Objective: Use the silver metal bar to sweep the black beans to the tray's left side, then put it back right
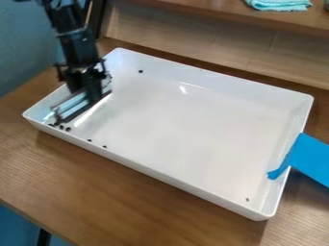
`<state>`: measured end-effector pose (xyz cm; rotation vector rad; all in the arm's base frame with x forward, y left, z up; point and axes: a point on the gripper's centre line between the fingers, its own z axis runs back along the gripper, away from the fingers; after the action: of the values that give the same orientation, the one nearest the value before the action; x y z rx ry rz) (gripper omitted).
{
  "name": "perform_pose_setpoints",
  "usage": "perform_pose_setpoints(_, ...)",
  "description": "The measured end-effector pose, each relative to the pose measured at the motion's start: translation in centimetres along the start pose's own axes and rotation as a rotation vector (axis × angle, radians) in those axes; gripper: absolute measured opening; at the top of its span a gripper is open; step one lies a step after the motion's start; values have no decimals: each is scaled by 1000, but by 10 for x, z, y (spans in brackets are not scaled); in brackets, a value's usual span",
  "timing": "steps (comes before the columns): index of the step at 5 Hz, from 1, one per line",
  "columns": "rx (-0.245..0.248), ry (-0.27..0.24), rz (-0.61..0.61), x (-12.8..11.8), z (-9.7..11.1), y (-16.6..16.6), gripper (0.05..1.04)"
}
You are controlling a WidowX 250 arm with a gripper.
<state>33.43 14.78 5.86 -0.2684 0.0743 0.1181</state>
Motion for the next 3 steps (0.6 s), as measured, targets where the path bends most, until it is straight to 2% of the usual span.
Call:
perform_pose_setpoints(1,-2,-33,-6,1,3,-39,393)
perform_pose_setpoints(3,12,-52,13,6,-27,-69,393)
